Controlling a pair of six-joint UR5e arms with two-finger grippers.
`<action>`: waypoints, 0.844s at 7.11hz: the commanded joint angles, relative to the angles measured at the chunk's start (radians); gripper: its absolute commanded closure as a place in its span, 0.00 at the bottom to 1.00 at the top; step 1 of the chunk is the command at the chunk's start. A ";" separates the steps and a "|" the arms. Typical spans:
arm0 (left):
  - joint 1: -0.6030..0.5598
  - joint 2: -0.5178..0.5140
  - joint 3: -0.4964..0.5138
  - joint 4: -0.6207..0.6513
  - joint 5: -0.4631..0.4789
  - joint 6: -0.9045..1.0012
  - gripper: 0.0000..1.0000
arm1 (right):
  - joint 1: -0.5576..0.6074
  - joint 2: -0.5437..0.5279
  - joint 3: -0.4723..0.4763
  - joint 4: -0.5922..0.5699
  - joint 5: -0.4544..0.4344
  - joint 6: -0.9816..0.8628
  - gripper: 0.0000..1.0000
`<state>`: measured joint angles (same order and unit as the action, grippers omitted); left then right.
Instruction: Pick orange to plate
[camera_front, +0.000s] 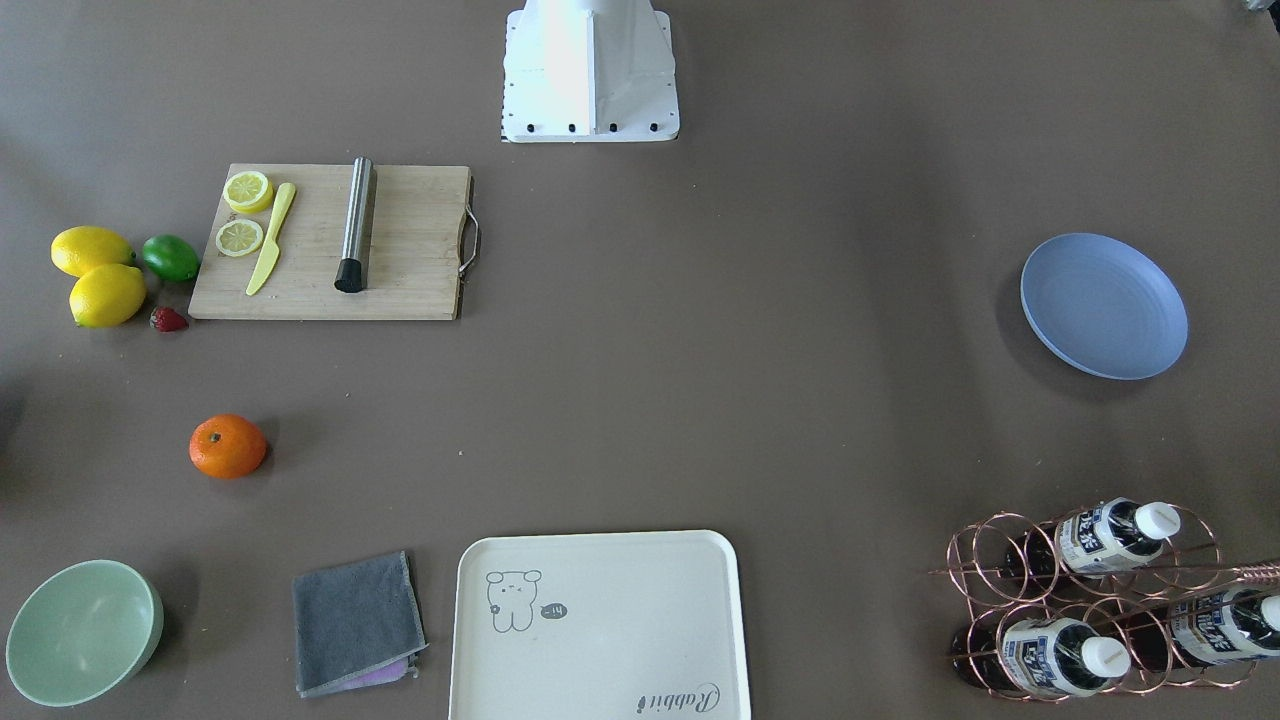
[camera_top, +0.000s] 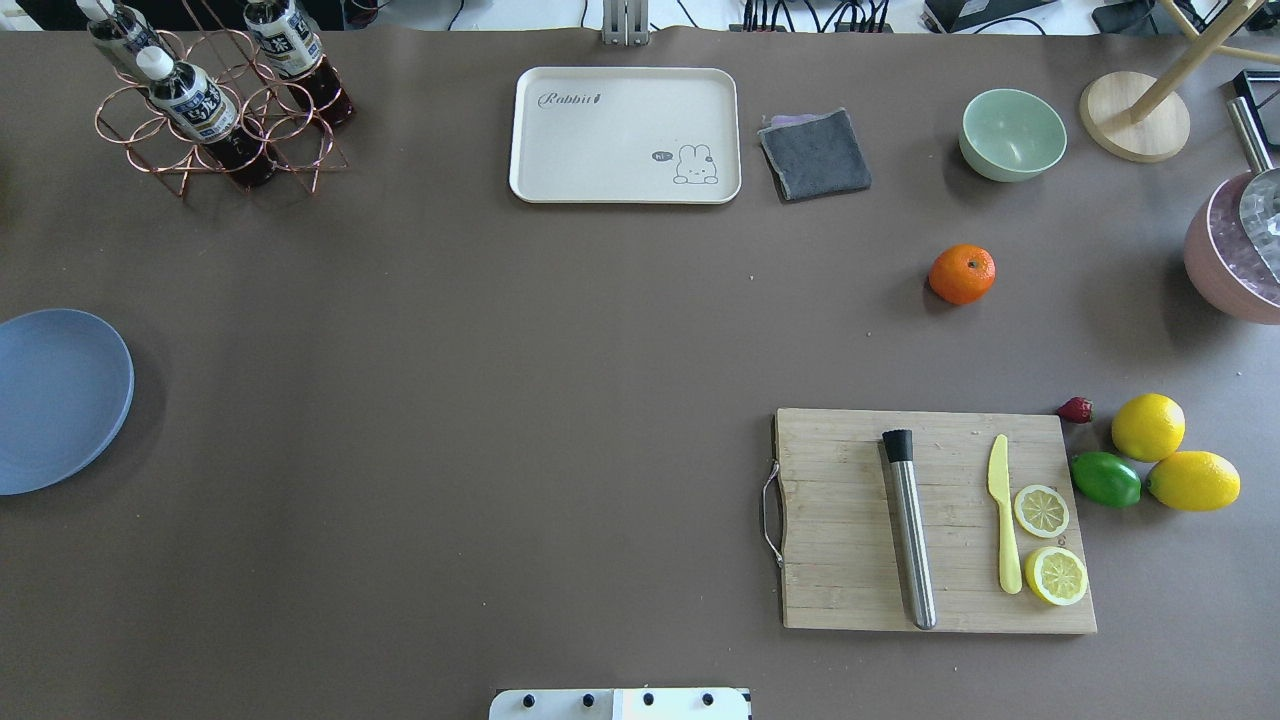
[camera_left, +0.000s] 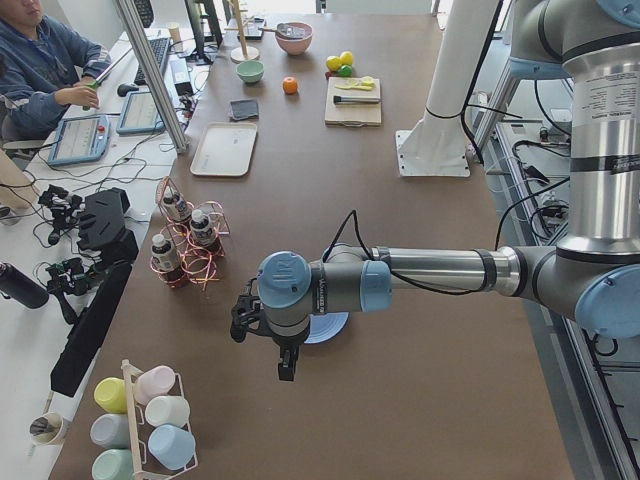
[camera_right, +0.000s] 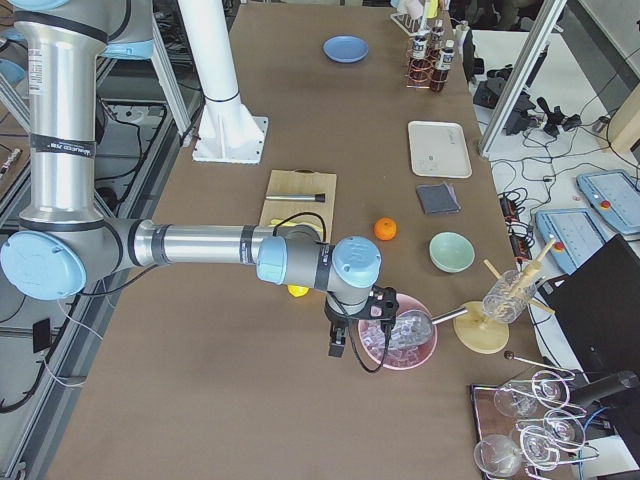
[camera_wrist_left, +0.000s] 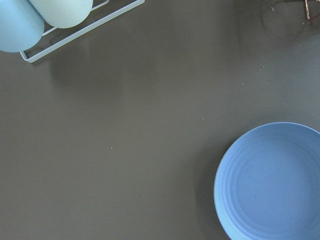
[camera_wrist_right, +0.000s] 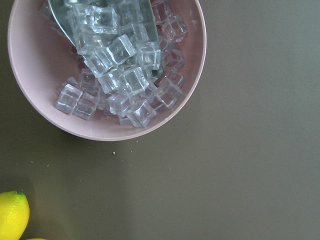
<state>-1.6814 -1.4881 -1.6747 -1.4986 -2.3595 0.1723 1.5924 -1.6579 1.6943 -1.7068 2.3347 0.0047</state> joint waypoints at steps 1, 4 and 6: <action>0.002 0.014 -0.014 -0.003 -0.007 0.001 0.02 | 0.000 0.000 0.001 0.001 0.002 -0.002 0.00; 0.003 0.020 -0.042 -0.002 -0.003 0.001 0.02 | 0.000 -0.002 0.002 0.001 0.003 0.000 0.00; 0.002 0.026 -0.062 -0.044 -0.006 -0.002 0.02 | 0.000 0.000 0.004 0.001 0.003 0.000 0.00</action>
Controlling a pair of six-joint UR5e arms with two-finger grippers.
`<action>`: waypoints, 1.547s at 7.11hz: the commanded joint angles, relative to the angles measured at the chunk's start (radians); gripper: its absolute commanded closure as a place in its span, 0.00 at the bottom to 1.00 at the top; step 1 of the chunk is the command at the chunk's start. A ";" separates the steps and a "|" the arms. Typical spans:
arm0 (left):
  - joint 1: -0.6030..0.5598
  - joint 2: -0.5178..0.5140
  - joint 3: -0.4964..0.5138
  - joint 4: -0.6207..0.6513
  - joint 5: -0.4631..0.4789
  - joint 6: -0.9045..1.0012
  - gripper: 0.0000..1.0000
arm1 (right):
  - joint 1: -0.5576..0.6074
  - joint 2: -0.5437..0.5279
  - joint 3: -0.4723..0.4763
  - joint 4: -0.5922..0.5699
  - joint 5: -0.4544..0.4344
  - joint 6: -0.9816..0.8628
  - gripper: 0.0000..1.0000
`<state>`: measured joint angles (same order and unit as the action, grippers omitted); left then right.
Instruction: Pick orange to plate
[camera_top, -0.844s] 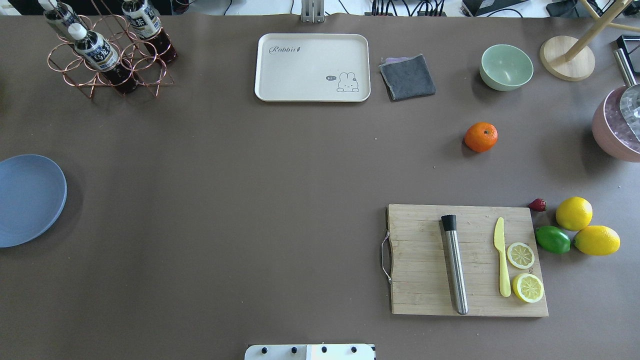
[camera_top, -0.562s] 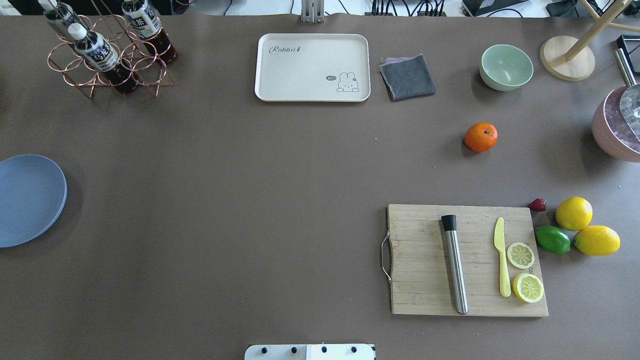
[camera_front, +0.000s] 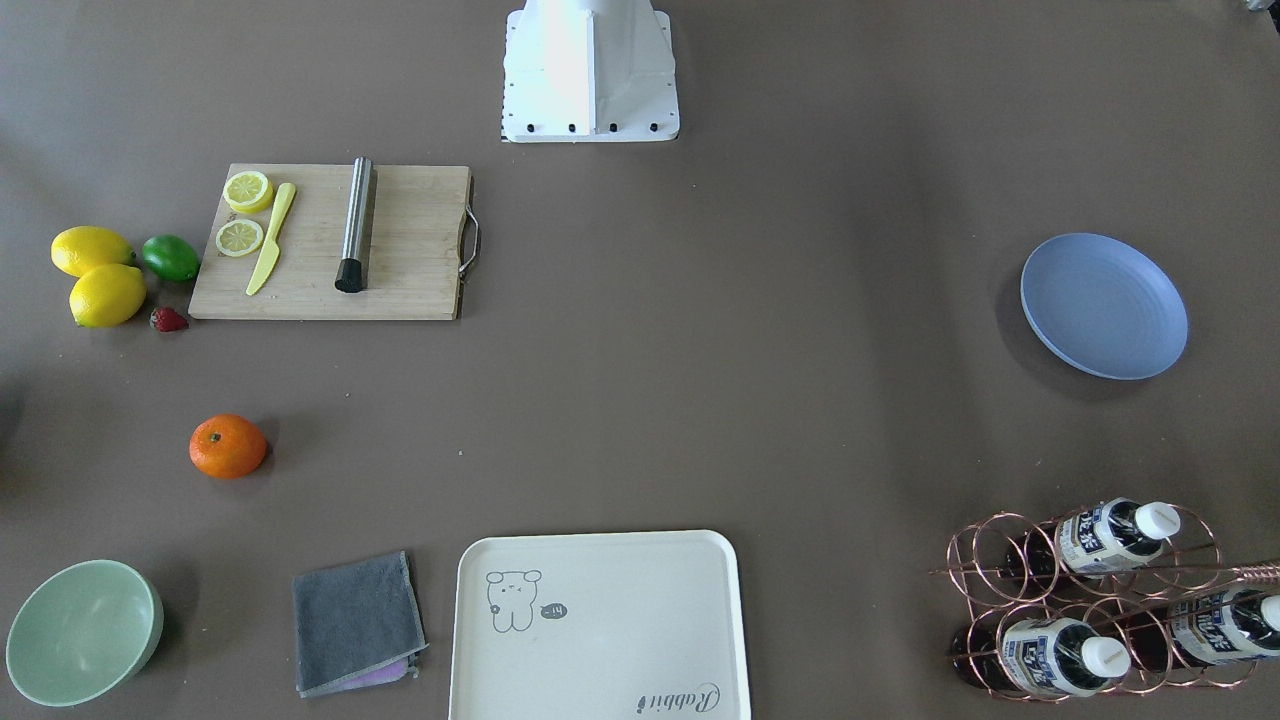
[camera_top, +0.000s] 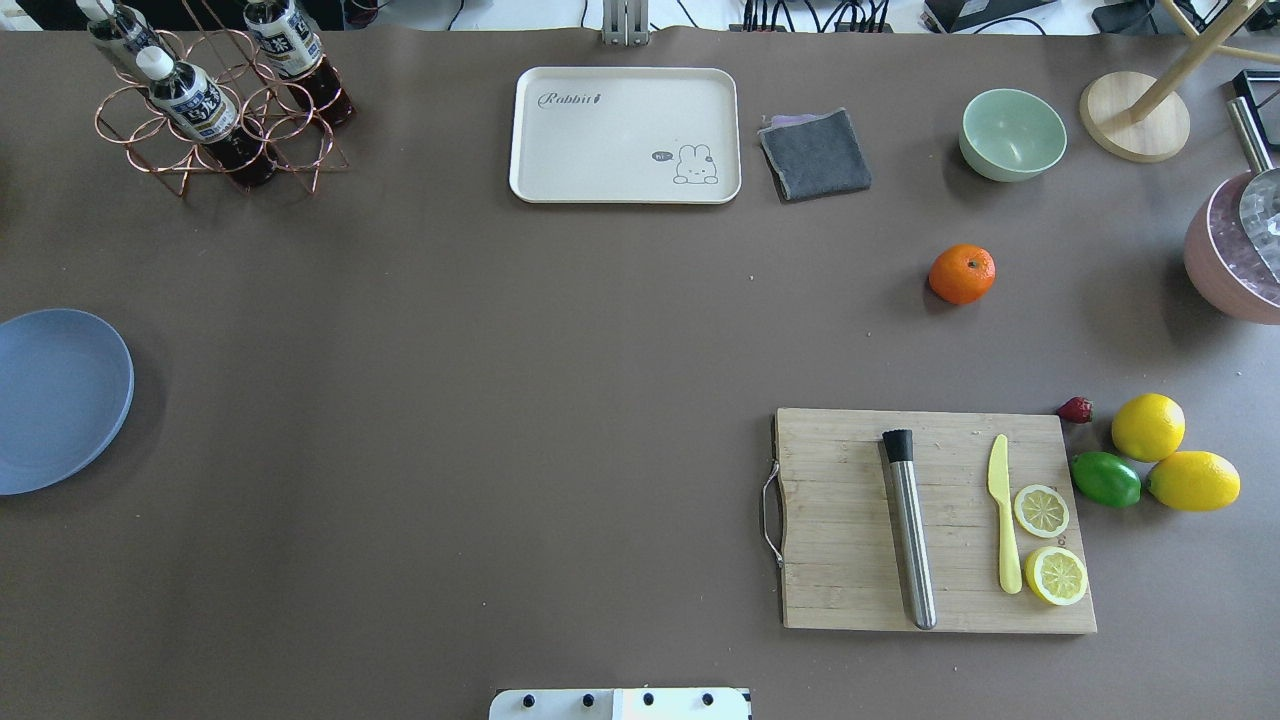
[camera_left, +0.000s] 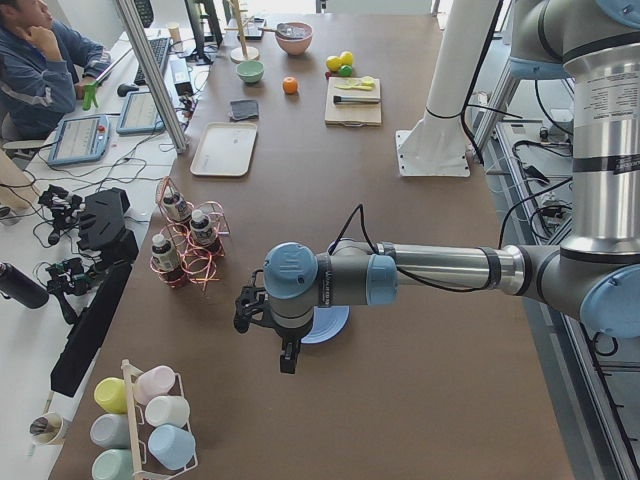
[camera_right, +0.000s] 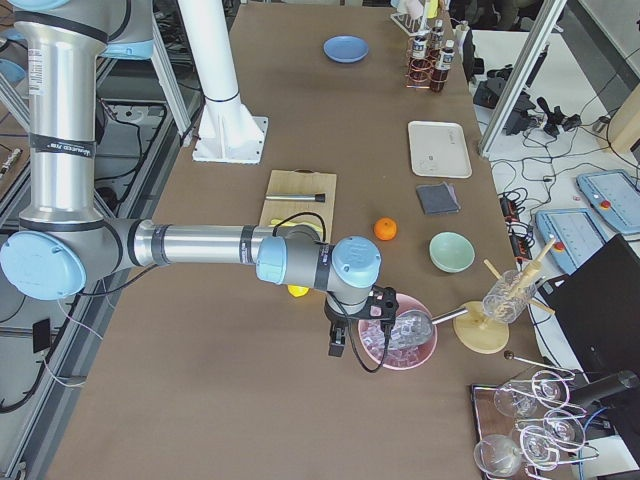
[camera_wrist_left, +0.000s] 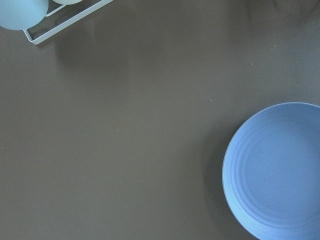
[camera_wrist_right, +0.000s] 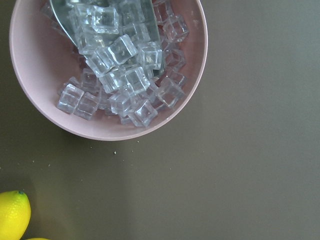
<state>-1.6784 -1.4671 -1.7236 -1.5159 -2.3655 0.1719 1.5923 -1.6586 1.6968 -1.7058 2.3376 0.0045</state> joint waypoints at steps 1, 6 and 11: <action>-0.001 0.002 -0.010 -0.045 0.000 -0.006 0.02 | 0.000 0.000 0.003 0.000 0.000 0.000 0.00; -0.001 -0.009 0.053 -0.329 -0.033 -0.003 0.02 | 0.000 0.010 0.006 0.039 0.021 0.000 0.00; 0.229 -0.018 0.302 -0.768 -0.028 -0.279 0.02 | -0.193 0.013 0.010 0.388 -0.007 0.140 0.00</action>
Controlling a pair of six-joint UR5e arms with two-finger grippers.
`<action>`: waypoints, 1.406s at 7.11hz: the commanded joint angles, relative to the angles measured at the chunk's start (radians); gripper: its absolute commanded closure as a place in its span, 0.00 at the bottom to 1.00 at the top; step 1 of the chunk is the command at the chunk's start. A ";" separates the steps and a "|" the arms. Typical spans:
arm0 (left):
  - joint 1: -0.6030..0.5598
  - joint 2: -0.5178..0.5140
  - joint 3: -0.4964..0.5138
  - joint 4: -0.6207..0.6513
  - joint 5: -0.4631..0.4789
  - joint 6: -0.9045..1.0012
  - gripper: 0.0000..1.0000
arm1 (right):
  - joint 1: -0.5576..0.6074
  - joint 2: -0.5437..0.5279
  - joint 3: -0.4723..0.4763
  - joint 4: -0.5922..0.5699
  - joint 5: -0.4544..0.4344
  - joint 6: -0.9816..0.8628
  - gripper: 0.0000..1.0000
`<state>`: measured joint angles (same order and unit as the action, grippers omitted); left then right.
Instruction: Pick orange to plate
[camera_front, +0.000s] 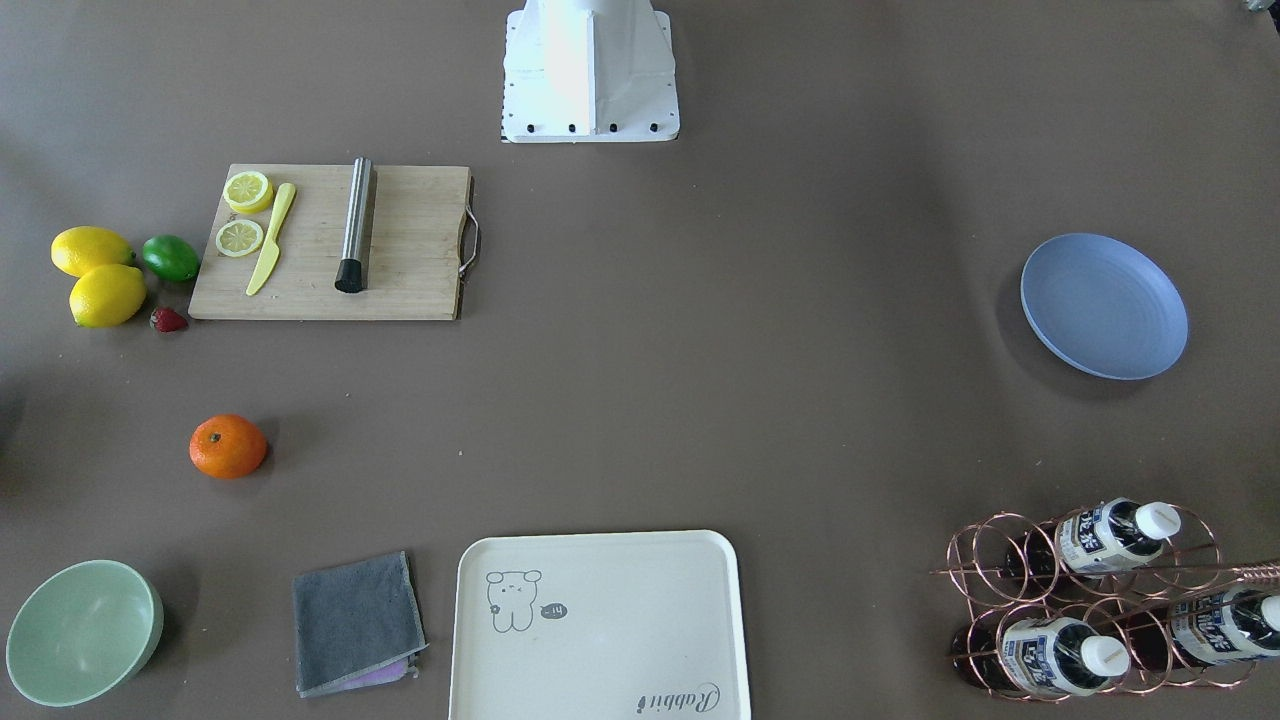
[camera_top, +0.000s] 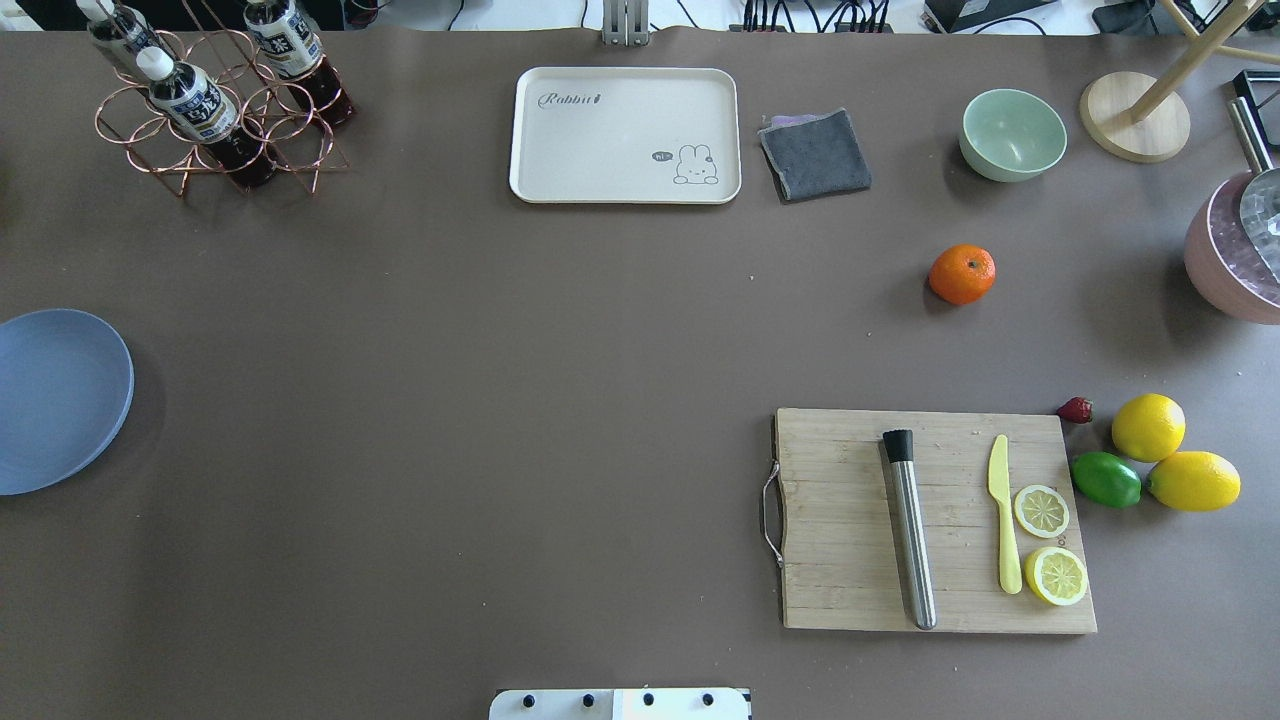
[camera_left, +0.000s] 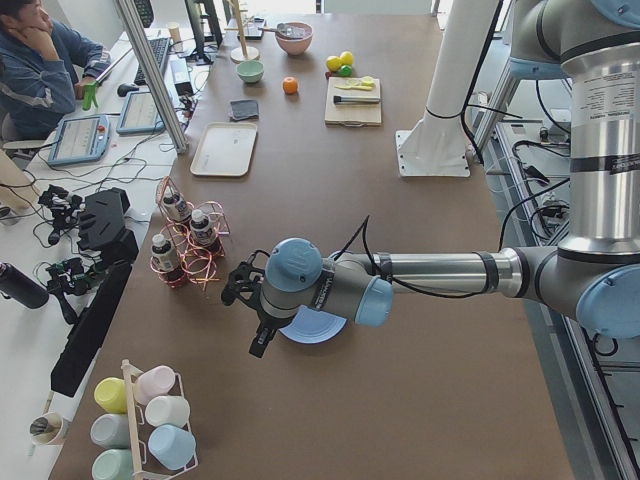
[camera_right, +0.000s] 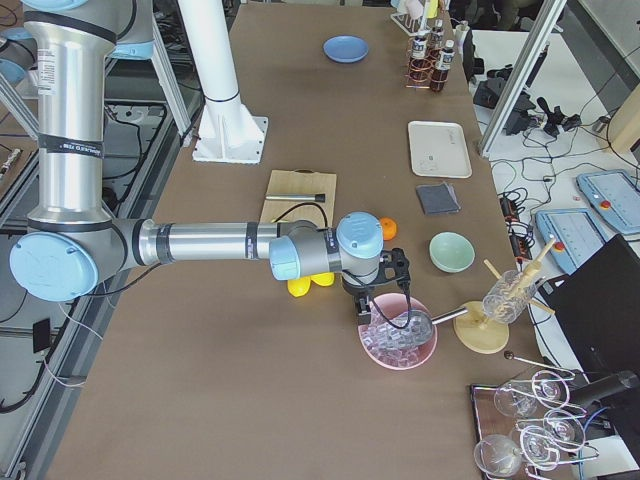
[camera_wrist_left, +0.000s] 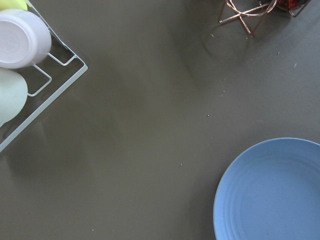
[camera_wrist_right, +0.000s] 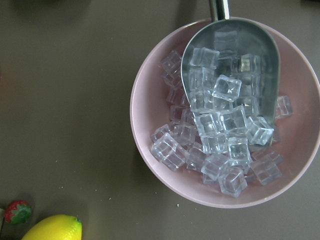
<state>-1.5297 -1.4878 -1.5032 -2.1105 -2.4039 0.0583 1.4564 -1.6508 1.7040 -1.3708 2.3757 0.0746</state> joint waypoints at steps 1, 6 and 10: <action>0.173 -0.005 0.200 -0.373 0.053 -0.299 0.02 | -0.077 0.000 0.005 0.100 -0.047 0.133 0.00; 0.281 -0.002 0.259 -0.477 0.020 -0.407 0.56 | -0.099 -0.006 0.022 0.121 -0.042 0.177 0.00; 0.298 -0.003 0.284 -0.479 0.019 -0.402 0.60 | -0.100 -0.006 0.020 0.121 -0.047 0.177 0.00</action>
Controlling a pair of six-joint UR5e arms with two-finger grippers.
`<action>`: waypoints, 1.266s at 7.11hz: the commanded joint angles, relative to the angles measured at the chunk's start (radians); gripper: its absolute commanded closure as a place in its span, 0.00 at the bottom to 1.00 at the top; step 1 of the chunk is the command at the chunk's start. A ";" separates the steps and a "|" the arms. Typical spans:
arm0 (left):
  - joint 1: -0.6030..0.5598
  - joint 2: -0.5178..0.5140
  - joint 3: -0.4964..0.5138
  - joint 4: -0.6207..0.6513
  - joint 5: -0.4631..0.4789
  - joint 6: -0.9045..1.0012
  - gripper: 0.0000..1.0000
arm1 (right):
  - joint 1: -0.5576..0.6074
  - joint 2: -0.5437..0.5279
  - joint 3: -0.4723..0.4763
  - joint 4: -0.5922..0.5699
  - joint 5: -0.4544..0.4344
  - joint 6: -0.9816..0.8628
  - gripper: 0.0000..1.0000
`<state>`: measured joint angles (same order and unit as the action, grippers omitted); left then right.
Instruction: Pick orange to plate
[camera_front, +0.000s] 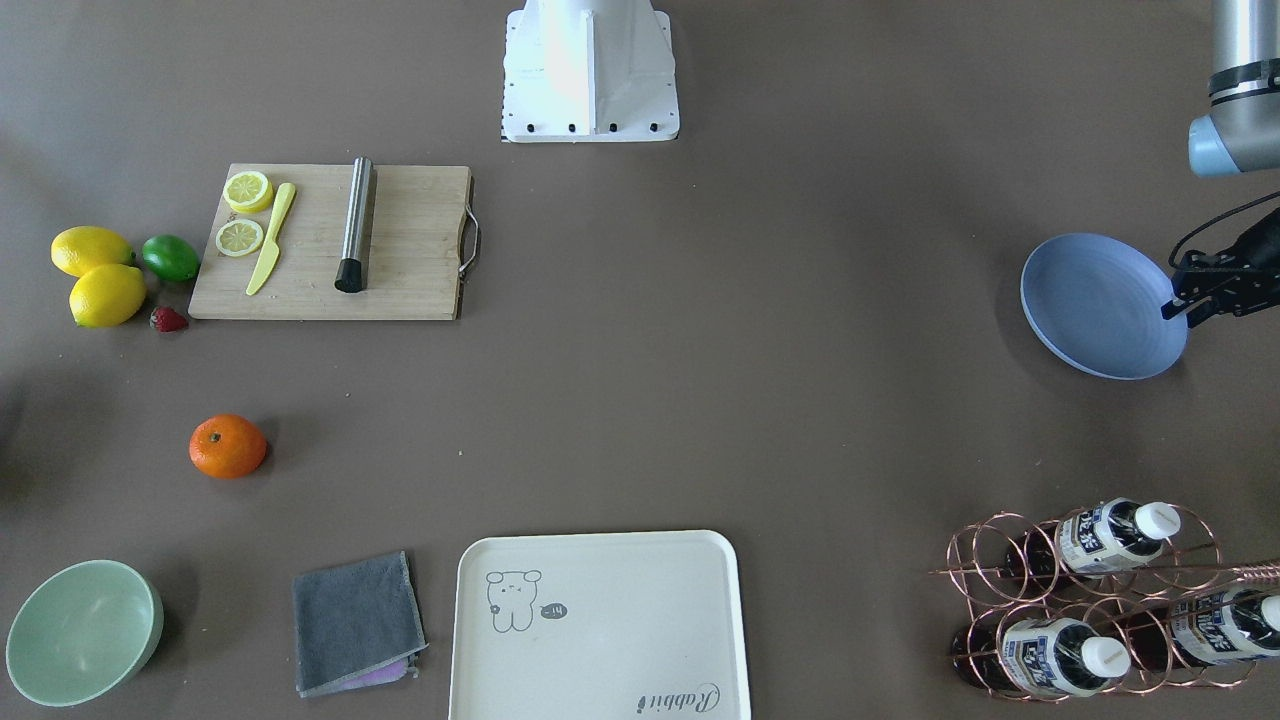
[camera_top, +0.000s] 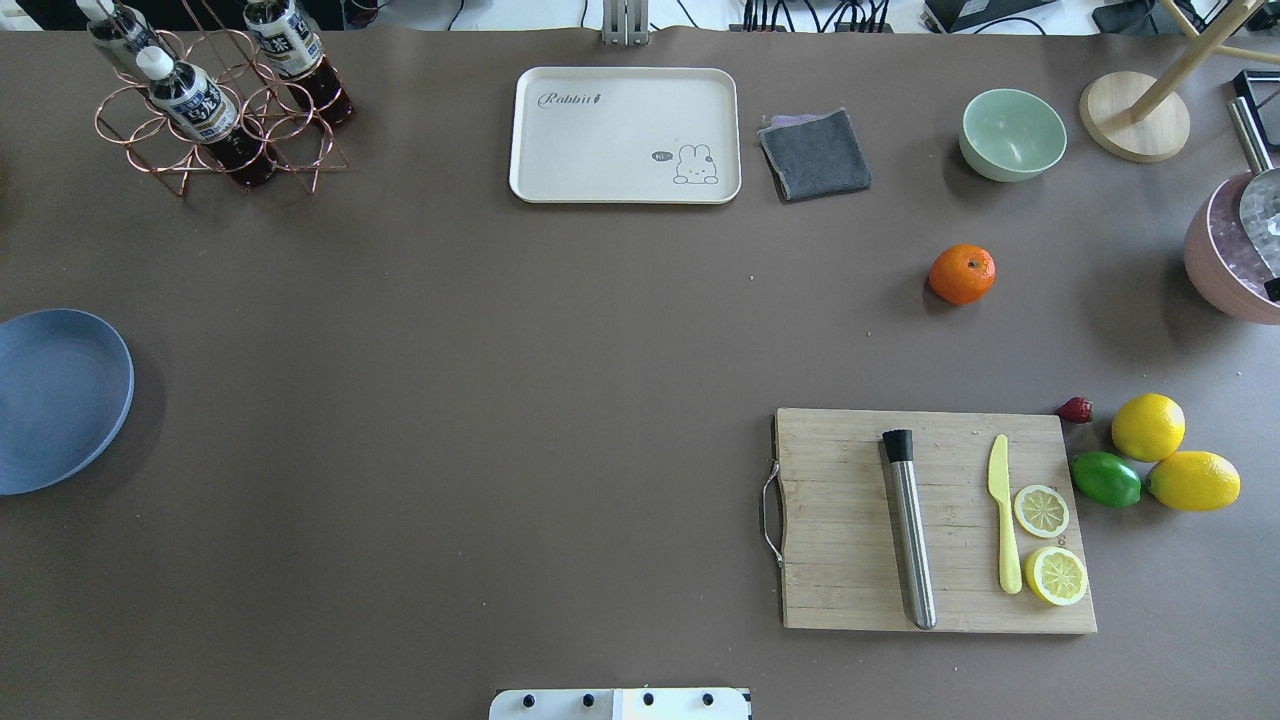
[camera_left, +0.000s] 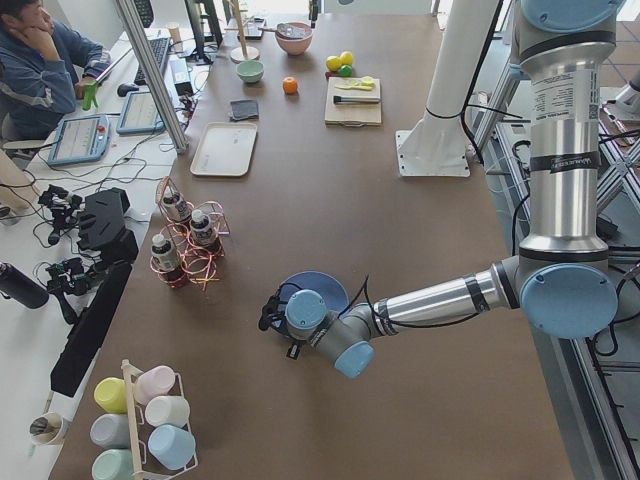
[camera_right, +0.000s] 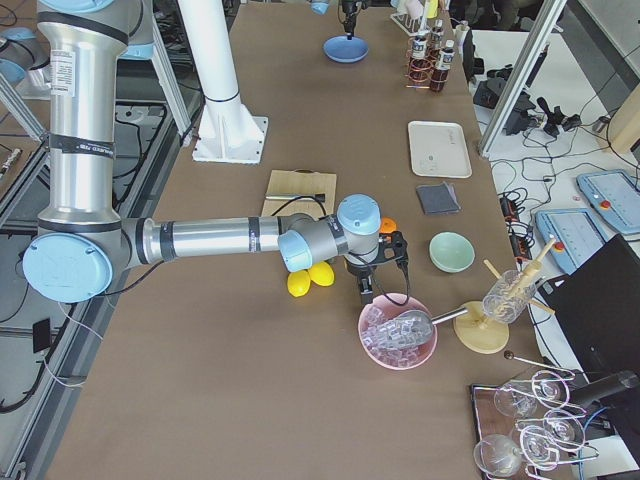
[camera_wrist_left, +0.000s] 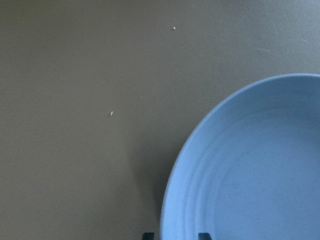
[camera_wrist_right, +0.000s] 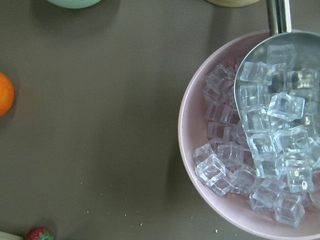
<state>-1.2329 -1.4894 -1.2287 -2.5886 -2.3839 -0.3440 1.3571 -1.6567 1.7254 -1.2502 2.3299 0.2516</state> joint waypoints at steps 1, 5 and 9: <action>0.001 -0.003 0.011 0.001 0.000 0.000 0.64 | 0.000 0.000 -0.001 0.000 -0.001 0.000 0.00; 0.000 -0.011 0.009 0.002 -0.023 -0.039 1.00 | -0.001 0.000 -0.001 0.000 -0.003 -0.002 0.00; 0.004 -0.153 -0.136 0.010 -0.112 -0.451 1.00 | -0.006 0.005 0.000 0.000 -0.001 -0.002 0.00</action>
<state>-1.2336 -1.5931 -1.3247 -2.5795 -2.4938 -0.6672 1.3546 -1.6549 1.7255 -1.2502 2.3285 0.2500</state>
